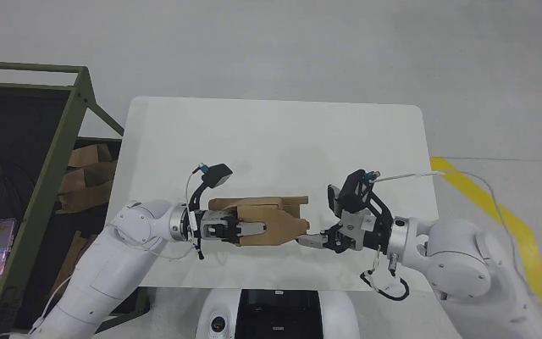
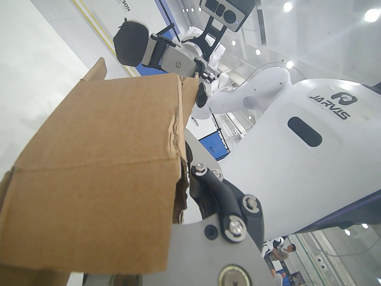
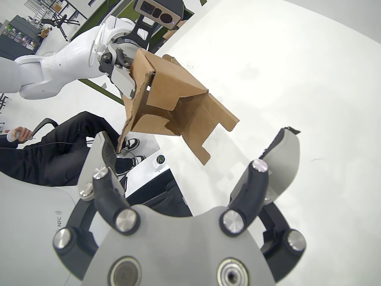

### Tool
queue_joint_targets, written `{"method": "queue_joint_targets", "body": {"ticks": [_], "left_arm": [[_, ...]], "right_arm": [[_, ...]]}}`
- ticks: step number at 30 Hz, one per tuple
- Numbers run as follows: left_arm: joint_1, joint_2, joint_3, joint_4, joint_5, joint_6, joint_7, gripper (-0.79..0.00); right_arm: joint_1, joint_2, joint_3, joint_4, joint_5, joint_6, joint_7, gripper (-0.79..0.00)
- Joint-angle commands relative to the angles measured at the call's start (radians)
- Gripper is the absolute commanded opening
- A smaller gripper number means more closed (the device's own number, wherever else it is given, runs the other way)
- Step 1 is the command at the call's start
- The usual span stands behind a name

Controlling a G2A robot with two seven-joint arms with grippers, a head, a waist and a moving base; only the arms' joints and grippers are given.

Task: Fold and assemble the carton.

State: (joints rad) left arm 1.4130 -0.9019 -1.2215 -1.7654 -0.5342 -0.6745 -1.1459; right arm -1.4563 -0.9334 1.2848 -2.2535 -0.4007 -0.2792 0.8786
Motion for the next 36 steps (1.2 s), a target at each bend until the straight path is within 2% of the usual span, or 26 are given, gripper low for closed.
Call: {"method": "queue_joint_targets", "body": {"ticks": [1, 6, 18, 25, 28, 32, 34, 36], "left_arm": [[-0.003, 0.005, 0.007, -0.001, -0.001, -0.003, 0.003, -0.785], [-0.010, 0.019, 0.026, -0.004, -0.004, -0.014, 0.014, -0.785], [-0.027, 0.050, 0.072, -0.007, -0.017, -0.045, 0.045, -0.785], [-0.037, 0.069, 0.095, -0.007, -0.023, -0.062, 0.062, -0.785], [-0.041, 0.076, 0.105, -0.007, -0.023, -0.071, 0.071, -0.785], [-0.046, 0.087, 0.117, -0.004, -0.024, -0.080, 0.080, -0.785], [-0.049, 0.091, 0.122, -0.003, -0.025, -0.084, 0.084, -0.785], [-0.053, 0.096, 0.129, -0.001, -0.026, -0.087, 0.087, -0.785]], "right_arm": [[0.005, -0.001, -0.002, 0.007, -0.001, 0.010, -0.008, 0.000], [0.003, -0.002, -0.009, 0.014, -0.015, 0.051, -0.023, 0.000], [0.040, -0.009, -0.058, 0.082, 0.020, 0.043, -0.020, 0.000], [0.065, -0.014, -0.095, 0.113, 0.035, 0.041, -0.014, -0.095], [0.079, -0.017, -0.112, 0.127, 0.042, 0.037, -0.014, -0.108], [0.091, -0.020, -0.132, 0.140, 0.054, 0.025, -0.016, -0.237], [0.096, -0.021, -0.137, 0.145, 0.060, 0.018, -0.018, -0.403], [0.098, -0.022, -0.143, 0.148, 0.074, 0.004, -0.021, -0.419]]}}
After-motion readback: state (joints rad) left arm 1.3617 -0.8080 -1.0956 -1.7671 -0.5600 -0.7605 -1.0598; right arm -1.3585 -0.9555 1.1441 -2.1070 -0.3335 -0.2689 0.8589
